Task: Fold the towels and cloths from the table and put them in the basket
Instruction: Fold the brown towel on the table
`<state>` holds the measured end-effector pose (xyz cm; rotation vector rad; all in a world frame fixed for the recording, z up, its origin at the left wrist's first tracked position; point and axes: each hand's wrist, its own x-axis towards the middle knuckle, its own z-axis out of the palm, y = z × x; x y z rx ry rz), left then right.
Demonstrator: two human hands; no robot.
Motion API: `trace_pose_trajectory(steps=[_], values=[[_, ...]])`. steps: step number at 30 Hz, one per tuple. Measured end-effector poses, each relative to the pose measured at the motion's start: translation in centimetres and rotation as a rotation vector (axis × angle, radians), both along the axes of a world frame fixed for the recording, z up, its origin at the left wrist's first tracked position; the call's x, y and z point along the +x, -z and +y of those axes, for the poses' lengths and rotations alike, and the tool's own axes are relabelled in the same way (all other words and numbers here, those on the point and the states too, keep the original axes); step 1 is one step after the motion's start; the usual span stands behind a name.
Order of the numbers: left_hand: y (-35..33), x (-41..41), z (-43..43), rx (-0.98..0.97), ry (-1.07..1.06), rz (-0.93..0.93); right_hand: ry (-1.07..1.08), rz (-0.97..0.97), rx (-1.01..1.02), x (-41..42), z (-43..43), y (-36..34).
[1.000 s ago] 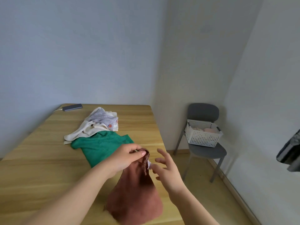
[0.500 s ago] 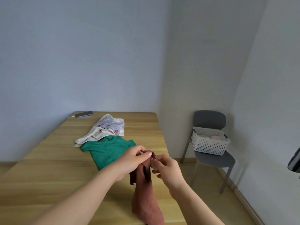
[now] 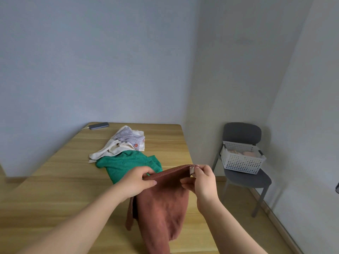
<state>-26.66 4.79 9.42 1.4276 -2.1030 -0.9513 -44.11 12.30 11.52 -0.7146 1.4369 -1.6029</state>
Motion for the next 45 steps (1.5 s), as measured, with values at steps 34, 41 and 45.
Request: trace_pose_trajectory(steps=[34, 41, 45], values=[[3.3, 4.6, -2.6, -0.148, -0.229, -0.233, -0.107, 0.578, 0.219, 0.1, -1.4, 2.5], [2.5, 3.5, -2.8, -0.276, -0.478, 0.008, 0.023, 0.445, 0.129, -0.3, -1.9, 2.5], [-0.1, 2.2, -2.9, -0.388, -0.512, 0.121, 0.138, 0.267, 0.059, -0.5, -2.2, 1.9]])
